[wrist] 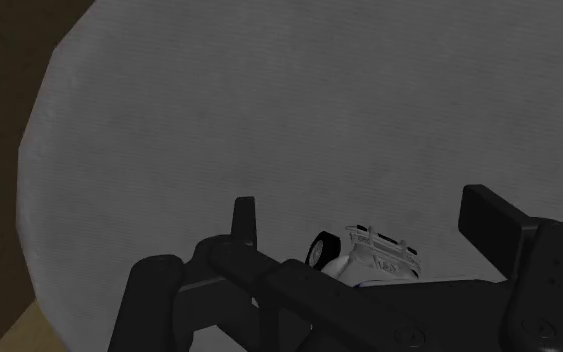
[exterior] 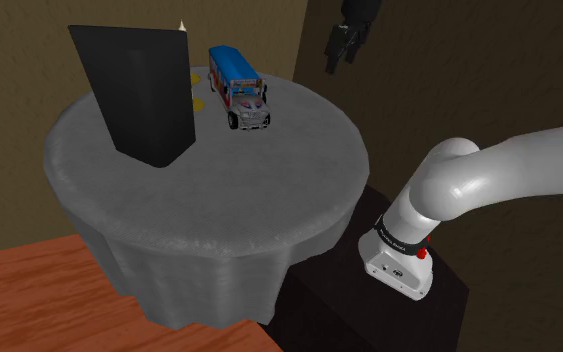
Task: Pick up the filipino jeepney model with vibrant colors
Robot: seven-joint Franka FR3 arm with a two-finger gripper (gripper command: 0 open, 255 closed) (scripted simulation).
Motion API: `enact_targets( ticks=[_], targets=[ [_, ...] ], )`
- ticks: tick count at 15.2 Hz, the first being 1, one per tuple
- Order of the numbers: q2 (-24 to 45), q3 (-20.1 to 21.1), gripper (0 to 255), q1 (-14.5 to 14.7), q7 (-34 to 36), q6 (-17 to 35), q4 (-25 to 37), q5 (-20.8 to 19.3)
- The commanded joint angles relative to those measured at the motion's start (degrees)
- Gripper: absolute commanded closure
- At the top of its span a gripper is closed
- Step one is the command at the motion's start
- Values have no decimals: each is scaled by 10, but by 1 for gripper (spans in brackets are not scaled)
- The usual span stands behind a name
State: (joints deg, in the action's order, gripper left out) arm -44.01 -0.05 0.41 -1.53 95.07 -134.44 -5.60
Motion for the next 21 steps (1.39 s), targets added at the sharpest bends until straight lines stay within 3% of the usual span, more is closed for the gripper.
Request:
enact_targets(
  ticks=[1, 11, 21],
  targets=[
    [0, 0, 0, 0, 0, 0, 0, 0],
    [198, -101, 0, 53, -248, 135, 75, -6],
    [424, -147, 0, 95, -503, 194, 233, 72]
  ],
)
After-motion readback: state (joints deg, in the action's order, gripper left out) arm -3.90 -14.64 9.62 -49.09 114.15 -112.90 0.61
